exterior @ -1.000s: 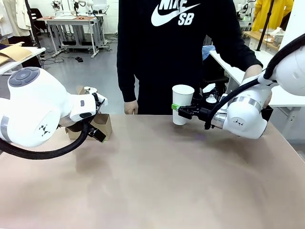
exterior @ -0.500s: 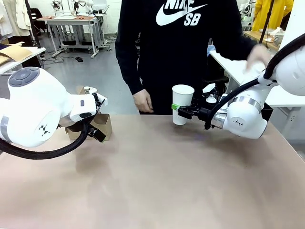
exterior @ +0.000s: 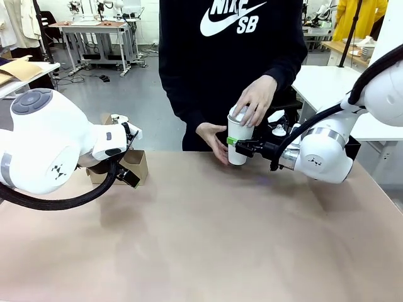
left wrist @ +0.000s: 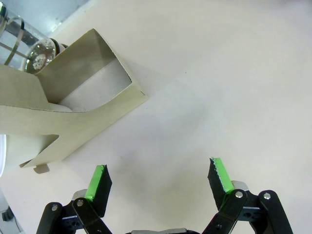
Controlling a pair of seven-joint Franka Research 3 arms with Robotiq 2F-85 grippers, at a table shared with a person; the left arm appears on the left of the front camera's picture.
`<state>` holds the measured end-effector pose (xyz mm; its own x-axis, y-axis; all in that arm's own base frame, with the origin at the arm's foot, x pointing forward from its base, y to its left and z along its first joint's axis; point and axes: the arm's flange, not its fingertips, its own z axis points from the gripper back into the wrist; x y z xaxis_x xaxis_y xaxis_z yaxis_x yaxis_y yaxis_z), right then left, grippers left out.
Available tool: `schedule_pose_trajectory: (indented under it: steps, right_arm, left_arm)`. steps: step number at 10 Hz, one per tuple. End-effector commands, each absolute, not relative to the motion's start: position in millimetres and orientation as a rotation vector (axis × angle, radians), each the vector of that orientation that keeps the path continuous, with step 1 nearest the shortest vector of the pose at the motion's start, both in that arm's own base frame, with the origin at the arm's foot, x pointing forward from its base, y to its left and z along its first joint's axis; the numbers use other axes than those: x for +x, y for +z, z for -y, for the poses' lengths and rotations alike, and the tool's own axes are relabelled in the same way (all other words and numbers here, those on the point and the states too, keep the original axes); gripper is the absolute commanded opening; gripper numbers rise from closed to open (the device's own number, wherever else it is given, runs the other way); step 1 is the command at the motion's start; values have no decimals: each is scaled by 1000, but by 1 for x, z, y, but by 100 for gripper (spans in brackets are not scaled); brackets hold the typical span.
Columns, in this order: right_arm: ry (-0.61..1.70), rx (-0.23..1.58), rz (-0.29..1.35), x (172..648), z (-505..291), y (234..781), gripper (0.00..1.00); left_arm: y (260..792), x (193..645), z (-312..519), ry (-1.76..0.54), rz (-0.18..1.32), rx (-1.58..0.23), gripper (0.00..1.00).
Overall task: Pour a drink into a cup and package it in a carrier.
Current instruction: When a person places the Paper Cup Lid on the 600 ml Paper Cup , lift the 600 ml Paper Cup.
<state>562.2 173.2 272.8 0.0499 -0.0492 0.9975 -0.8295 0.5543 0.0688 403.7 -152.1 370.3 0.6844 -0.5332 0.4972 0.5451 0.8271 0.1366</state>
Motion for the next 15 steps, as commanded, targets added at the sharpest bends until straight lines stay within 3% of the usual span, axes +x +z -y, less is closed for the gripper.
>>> schedule_pose_trajectory:
  steps: [1,15]
  right_arm:
    - [712,816,1418,560,-174,279,80]
    - [712,816,1418,560,-174,279,80]
  left_arm:
    - [370,404,152,-604,550,-25,100]
    - [370,404,152,-604,550,-25,100]
